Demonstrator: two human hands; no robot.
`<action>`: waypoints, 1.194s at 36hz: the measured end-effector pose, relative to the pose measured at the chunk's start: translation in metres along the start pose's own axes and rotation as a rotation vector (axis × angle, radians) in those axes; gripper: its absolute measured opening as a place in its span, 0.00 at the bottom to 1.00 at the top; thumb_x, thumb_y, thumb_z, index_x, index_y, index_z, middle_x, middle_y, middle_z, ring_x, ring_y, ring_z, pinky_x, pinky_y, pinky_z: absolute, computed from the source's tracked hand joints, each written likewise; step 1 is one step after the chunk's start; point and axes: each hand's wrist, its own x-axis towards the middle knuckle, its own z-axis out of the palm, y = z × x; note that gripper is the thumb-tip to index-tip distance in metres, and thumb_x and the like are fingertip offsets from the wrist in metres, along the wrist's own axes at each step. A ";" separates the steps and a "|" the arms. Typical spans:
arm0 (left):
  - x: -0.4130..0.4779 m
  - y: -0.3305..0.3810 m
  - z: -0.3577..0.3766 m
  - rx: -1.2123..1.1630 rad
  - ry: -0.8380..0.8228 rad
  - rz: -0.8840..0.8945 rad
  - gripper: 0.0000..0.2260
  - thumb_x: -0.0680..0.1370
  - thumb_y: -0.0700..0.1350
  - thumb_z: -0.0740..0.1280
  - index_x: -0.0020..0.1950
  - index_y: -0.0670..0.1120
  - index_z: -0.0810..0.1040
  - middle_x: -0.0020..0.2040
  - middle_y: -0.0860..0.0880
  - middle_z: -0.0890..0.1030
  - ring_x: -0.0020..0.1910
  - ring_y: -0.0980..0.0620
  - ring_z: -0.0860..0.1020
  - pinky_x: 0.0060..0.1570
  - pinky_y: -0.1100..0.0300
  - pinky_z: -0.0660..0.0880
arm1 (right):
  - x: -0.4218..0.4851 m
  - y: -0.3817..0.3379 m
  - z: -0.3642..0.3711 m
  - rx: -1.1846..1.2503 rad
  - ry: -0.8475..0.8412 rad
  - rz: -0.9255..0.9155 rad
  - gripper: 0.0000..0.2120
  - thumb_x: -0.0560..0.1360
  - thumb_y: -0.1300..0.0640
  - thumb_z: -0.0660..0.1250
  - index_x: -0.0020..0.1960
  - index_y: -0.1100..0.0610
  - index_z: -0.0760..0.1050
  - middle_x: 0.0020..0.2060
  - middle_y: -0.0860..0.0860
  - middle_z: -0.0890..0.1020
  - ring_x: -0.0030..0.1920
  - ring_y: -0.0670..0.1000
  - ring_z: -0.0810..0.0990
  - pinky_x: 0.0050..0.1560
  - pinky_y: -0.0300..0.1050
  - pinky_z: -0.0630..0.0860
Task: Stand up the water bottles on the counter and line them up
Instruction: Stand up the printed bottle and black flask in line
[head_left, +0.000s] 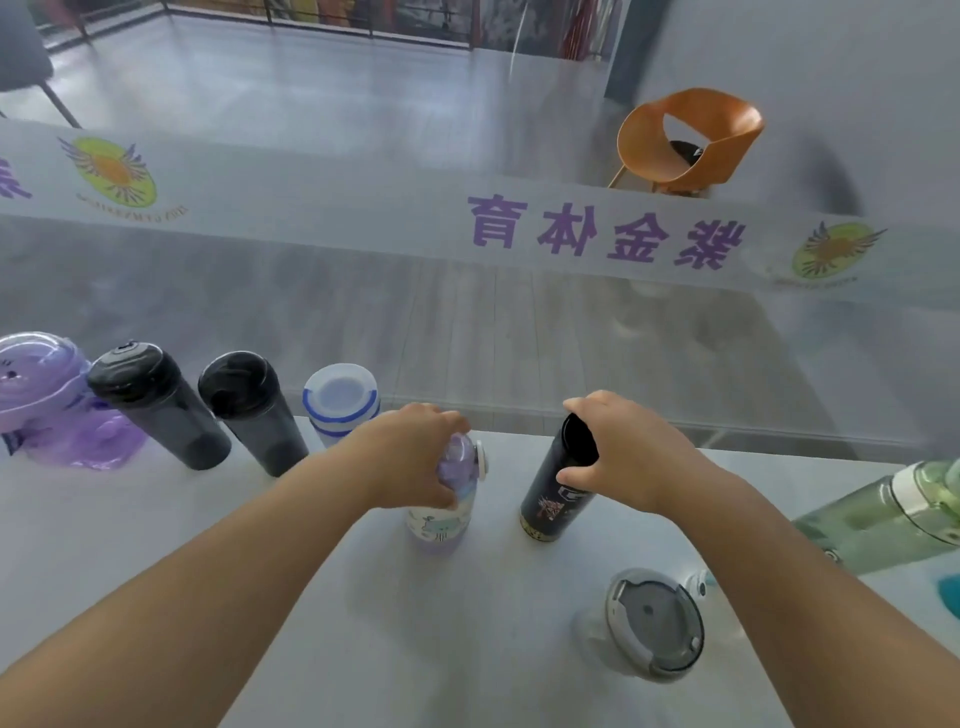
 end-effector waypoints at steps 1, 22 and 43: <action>0.005 0.000 -0.002 0.000 0.006 -0.002 0.27 0.69 0.51 0.69 0.67 0.53 0.66 0.60 0.49 0.75 0.56 0.47 0.74 0.50 0.56 0.74 | 0.004 0.000 -0.001 0.001 0.001 0.009 0.30 0.71 0.47 0.70 0.68 0.56 0.66 0.63 0.52 0.73 0.62 0.56 0.72 0.60 0.51 0.73; 0.058 -0.008 -0.020 -0.154 0.063 0.000 0.27 0.70 0.47 0.68 0.67 0.51 0.64 0.58 0.47 0.74 0.51 0.47 0.74 0.42 0.60 0.69 | 0.048 0.004 -0.017 0.031 0.008 0.031 0.27 0.71 0.49 0.71 0.65 0.59 0.70 0.58 0.56 0.75 0.59 0.58 0.74 0.58 0.51 0.74; 0.052 -0.002 -0.018 -0.011 0.092 0.008 0.32 0.70 0.49 0.70 0.71 0.49 0.62 0.65 0.47 0.67 0.61 0.44 0.71 0.57 0.53 0.74 | 0.041 0.013 -0.018 0.099 0.067 -0.058 0.33 0.73 0.47 0.70 0.74 0.54 0.61 0.71 0.51 0.67 0.69 0.55 0.66 0.68 0.51 0.68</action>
